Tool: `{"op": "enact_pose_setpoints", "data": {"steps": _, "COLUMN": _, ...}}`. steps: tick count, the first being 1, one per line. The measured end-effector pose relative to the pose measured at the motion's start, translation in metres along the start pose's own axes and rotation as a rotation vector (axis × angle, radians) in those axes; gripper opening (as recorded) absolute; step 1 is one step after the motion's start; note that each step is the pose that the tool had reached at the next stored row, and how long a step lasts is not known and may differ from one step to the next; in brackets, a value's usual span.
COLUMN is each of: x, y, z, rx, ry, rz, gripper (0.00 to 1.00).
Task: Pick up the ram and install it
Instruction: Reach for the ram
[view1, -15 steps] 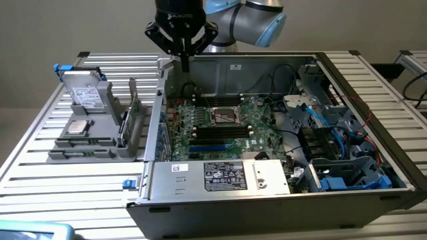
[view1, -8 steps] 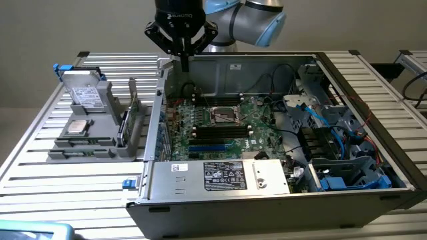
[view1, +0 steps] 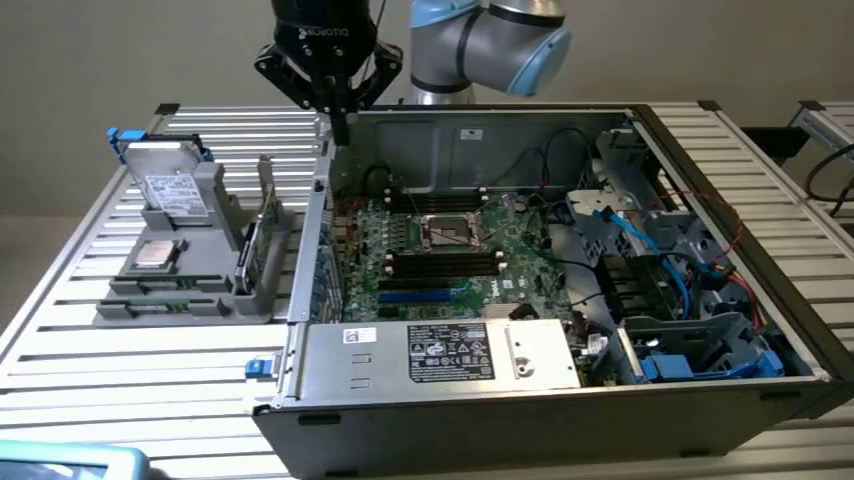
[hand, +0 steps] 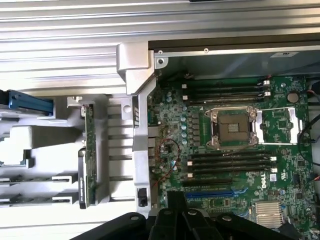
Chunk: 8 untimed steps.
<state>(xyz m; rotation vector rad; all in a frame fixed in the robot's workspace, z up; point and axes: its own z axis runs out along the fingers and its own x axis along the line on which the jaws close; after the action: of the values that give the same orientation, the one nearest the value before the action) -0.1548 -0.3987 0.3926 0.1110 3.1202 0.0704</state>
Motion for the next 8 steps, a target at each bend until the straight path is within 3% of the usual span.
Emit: {"op": "enact_pose_setpoints", "data": {"steps": 8, "x": 0.036, "y": -0.0026, "z": -0.0009, "rx": 0.0057, "ry": 0.0, "rz": -0.001, "gripper": 0.11}}
